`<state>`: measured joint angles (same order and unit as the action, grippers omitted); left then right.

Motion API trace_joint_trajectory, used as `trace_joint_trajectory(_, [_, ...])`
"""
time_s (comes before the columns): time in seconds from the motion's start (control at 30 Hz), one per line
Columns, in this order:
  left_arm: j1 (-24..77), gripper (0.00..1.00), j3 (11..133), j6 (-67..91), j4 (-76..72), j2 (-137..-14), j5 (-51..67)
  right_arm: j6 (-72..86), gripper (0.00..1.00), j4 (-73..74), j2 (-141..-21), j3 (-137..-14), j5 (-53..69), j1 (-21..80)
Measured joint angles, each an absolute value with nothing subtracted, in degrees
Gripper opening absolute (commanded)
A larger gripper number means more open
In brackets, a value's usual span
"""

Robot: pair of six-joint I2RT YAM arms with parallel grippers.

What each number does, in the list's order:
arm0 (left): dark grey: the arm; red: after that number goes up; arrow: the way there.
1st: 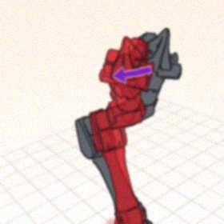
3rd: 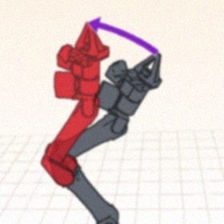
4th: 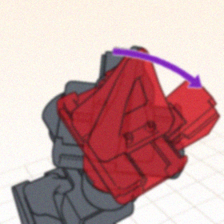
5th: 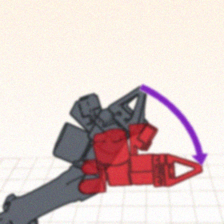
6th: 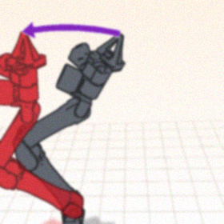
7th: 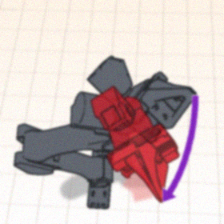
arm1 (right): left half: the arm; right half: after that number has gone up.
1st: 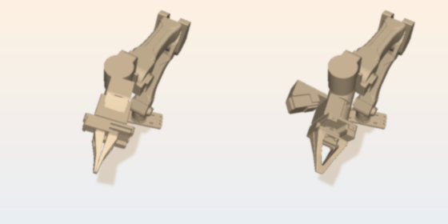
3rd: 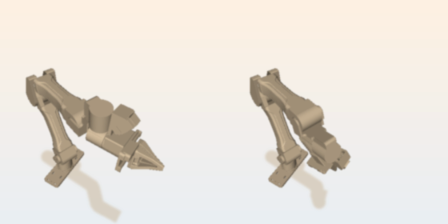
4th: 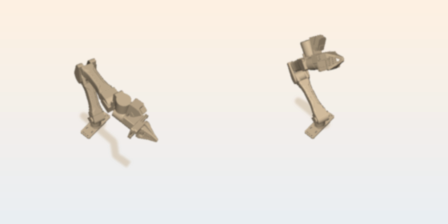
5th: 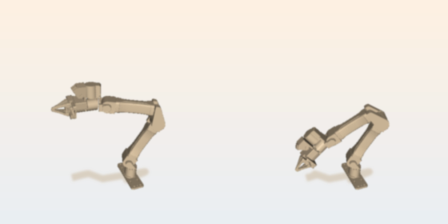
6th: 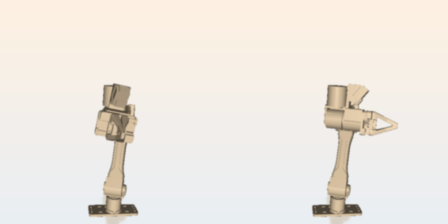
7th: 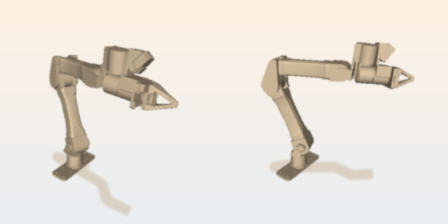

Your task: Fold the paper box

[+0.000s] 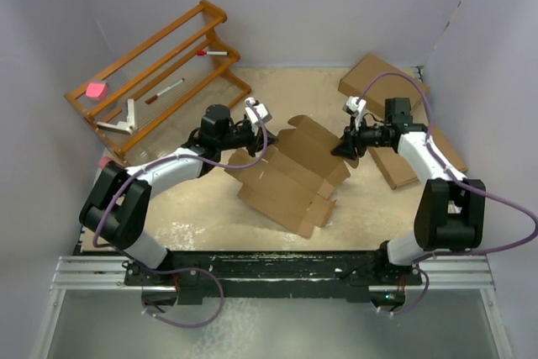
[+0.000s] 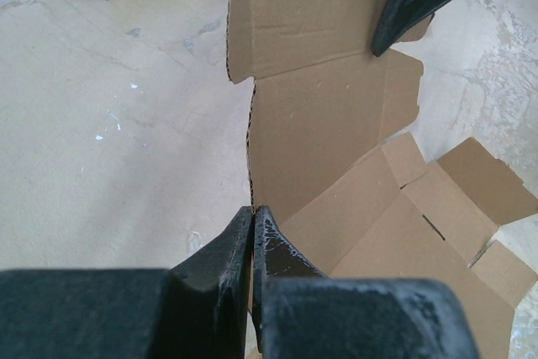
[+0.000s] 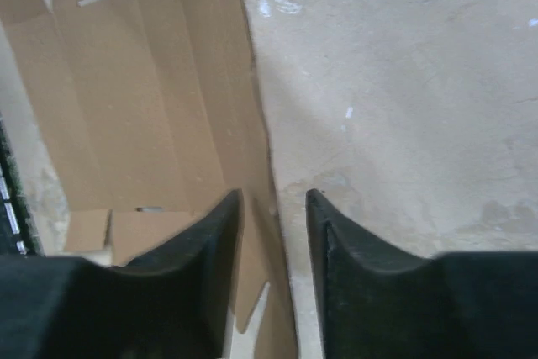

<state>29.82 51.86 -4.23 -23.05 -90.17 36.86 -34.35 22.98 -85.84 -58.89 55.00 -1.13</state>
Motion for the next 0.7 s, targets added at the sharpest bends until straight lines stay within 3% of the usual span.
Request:
trace_joint_trajectory(0.07, [29.93, 0.04, 51.72, -4.23, -23.07, -90.06, 36.88, -35.31, 0.12, 24.05, -86.00, -58.92, 55.18, -0.99])
trace_joint_trajectory(0.13, [30.00, 0.06, 51.72, -4.21, -23.07, -89.97, 36.86, -36.58, 0.00, 25.10, -86.00, -59.07, 55.35, -0.89])
trace_joint_trajectory(0.23, [30.04, 0.25, 51.70, -4.12, -23.09, -89.60, 36.14, -38.72, 0.00, 27.55, -86.00, -60.03, 55.86, -0.78])
trace_joint_trajectory(0.37, [30.13, 0.42, 51.72, -2.02, -20.78, -87.53, 30.74, -41.25, 0.00, 30.96, -85.30, -61.28, 56.31, -0.78])
trace_joint_trajectory(0.53, [28.58, 0.50, 52.36, 6.09, -9.34, -81.43, 21.23, -44.86, 0.00, 34.41, -81.25, -61.30, 56.55, -1.06])
trace_joint_trajectory(0.63, [26.33, 0.67, 50.61, 11.09, -5.45, -76.84, 18.17, -47.22, 0.00, 35.99, -79.22, -61.47, 56.90, -1.15])
trace_joint_trajectory(0.7, [24.14, 0.73, 47.05, 15.29, -3.05, -72.27, 15.68, -48.66, 0.00, 37.19, -78.63, -61.78, 57.25, -1.19])
